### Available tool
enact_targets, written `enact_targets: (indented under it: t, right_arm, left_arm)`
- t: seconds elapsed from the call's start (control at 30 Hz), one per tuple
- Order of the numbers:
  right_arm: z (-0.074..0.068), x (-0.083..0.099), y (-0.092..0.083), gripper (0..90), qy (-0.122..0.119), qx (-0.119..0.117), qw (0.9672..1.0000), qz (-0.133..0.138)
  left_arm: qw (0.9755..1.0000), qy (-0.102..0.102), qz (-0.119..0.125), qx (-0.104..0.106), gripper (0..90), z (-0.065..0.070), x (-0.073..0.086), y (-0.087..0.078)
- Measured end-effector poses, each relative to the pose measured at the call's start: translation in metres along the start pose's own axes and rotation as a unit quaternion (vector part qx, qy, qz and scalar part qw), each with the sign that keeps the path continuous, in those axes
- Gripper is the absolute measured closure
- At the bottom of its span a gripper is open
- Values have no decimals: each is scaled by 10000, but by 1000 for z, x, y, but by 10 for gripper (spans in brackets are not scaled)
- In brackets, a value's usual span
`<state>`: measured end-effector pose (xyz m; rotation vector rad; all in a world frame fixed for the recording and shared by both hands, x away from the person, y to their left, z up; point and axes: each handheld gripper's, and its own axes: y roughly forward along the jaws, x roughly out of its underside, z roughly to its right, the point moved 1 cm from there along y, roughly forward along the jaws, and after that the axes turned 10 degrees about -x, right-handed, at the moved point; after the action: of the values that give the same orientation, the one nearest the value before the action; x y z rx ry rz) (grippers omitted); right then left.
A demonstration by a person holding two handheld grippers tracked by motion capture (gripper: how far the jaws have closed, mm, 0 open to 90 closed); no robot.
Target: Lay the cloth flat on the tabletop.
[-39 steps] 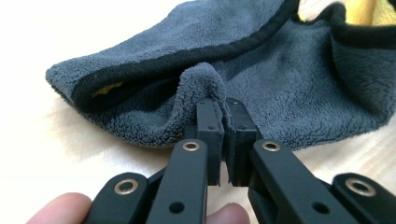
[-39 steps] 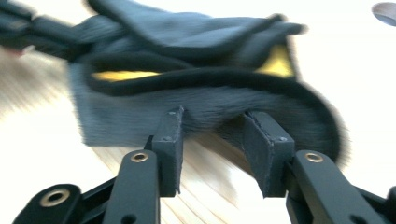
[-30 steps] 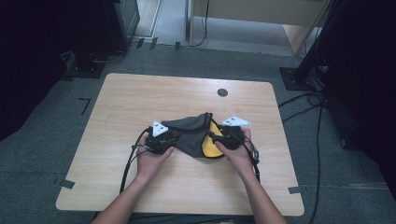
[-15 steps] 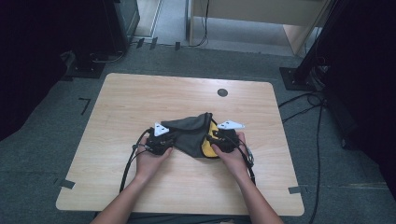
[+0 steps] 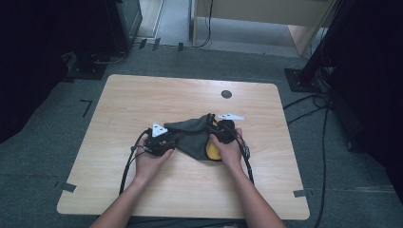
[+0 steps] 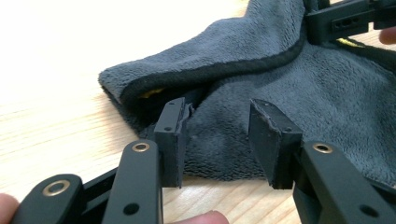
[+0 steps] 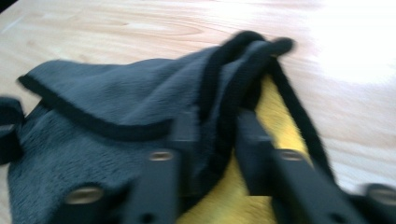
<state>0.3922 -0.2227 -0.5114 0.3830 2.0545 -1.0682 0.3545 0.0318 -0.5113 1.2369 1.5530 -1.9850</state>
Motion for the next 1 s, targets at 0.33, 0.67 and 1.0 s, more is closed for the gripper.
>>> enact_targets:
  t: [0.33, 0.67, 1.0]
  right_arm:
    - [-65, 16, -31, 884, -1367, -1092, 9846, 74]
    - [-68, 21, -65, 666, -1852, -2175, 9583, 2]
    - [-4, 27, -61, 562, -901, 185, 9956, -165]
  left_arm:
    - [9994, -175, 266, 153, 560, -12, -8, -14]
    - [9978, -128, 463, 462, 542, -7, -12, -23]
    - [9958, 81, 491, 766, 519, 12, -14, -25]
